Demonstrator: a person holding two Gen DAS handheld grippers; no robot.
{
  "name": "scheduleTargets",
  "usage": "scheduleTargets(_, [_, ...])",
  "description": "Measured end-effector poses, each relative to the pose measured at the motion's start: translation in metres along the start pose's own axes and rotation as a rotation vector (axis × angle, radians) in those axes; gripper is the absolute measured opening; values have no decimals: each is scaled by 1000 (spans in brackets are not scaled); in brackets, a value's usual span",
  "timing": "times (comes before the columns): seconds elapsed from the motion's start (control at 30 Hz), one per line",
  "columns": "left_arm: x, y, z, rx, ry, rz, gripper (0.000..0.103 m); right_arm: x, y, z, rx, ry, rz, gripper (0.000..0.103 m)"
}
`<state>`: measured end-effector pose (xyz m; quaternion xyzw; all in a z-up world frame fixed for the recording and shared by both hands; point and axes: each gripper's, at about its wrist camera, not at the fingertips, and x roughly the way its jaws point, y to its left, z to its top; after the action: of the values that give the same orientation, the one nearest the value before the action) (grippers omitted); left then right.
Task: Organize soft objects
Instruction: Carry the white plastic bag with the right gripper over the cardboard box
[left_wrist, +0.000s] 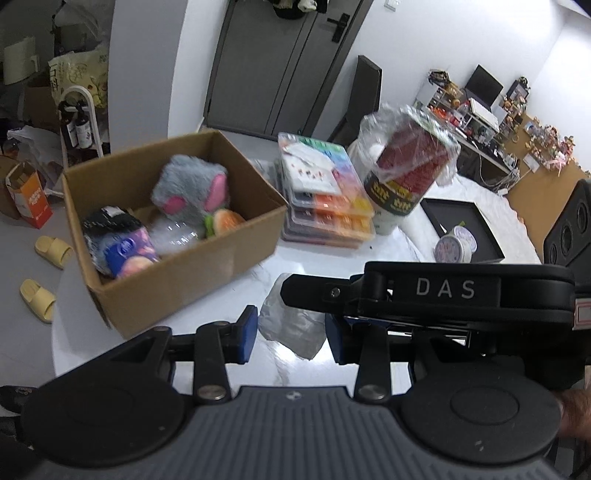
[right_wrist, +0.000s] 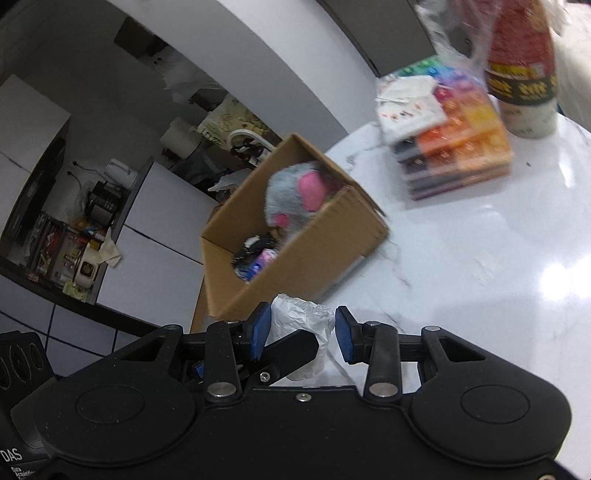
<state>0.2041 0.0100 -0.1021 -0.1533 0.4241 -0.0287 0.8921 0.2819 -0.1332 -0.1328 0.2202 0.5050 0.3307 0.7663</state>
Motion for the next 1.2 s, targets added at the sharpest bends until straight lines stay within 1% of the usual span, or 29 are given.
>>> scheduleTargets(0.3, [-18,26,19,-14,-46,2,38,14,35,13,-53,-7,11,38])
scheduleTargets(0.53, [-22,46,29,-27,-59,5,38,28,55,20,-81,6,14,38])
scheduleTargets(0.87, [-21,71,40,-53,-66,14,38,46,69,29,-95,24,21,38])
scheduleTargets(1.2, [-18,84,61,-45,-74,4,38,55,82,45,-97,17,24,39])
